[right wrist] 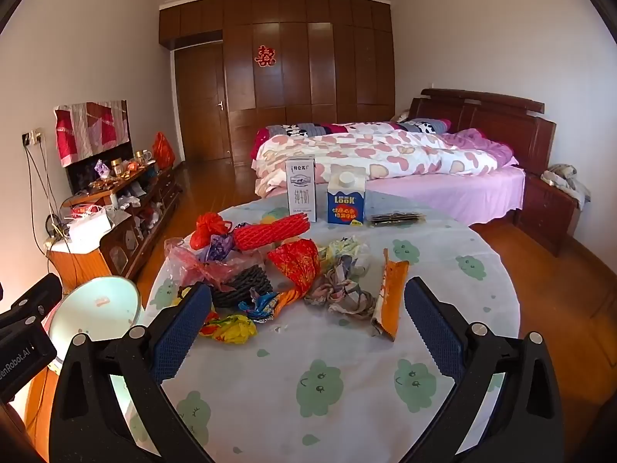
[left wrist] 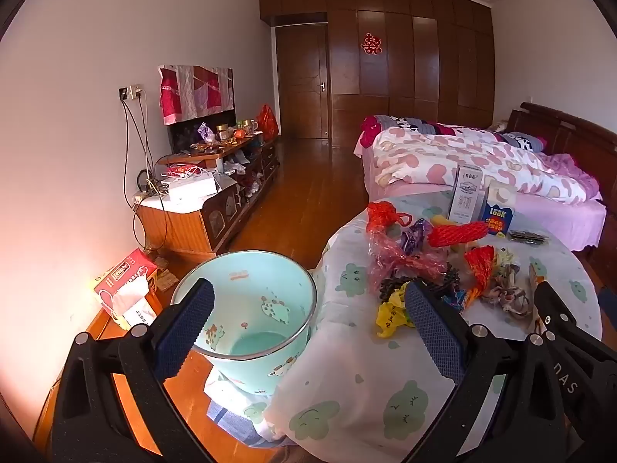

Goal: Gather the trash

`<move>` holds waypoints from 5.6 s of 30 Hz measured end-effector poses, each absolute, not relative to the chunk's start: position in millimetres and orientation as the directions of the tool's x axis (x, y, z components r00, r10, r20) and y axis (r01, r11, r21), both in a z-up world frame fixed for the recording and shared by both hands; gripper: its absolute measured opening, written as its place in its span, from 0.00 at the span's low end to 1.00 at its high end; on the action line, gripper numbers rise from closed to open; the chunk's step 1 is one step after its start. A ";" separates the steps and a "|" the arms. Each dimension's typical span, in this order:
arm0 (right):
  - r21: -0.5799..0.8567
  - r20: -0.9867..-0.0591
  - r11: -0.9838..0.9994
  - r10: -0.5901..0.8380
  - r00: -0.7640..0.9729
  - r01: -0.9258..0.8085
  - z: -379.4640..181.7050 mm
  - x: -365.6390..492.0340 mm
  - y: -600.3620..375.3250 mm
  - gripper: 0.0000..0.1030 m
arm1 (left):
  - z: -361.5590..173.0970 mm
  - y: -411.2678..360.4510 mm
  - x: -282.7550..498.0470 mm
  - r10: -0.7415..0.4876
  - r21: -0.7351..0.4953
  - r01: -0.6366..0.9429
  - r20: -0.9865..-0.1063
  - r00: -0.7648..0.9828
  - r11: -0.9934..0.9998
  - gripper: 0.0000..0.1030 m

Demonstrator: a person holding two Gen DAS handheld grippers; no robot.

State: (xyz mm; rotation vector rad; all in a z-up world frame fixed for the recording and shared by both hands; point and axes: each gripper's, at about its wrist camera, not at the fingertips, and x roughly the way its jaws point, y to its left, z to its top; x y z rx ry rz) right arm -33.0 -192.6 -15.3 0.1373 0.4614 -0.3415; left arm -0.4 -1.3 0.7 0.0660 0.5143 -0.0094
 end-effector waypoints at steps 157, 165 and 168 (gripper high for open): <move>0.273 -0.573 0.930 -0.047 0.818 0.245 -30.1 26.5 -260.3 0.19 | -32.7 22.3 72.7 -0.155 -0.014 0.181 -0.588 0.794 0.983 0.47; 0.221 -0.586 0.975 0.126 0.800 0.008 -28.2 61.0 -149.3 0.19 | -35.6 85.1 89.7 0.019 0.049 0.013 -0.594 0.804 0.999 0.47; 0.209 -0.605 0.976 0.179 0.776 -0.062 -36.8 77.6 -105.9 0.19 | -46.1 106.2 97.7 0.059 0.036 -0.047 -0.608 0.792 0.998 0.47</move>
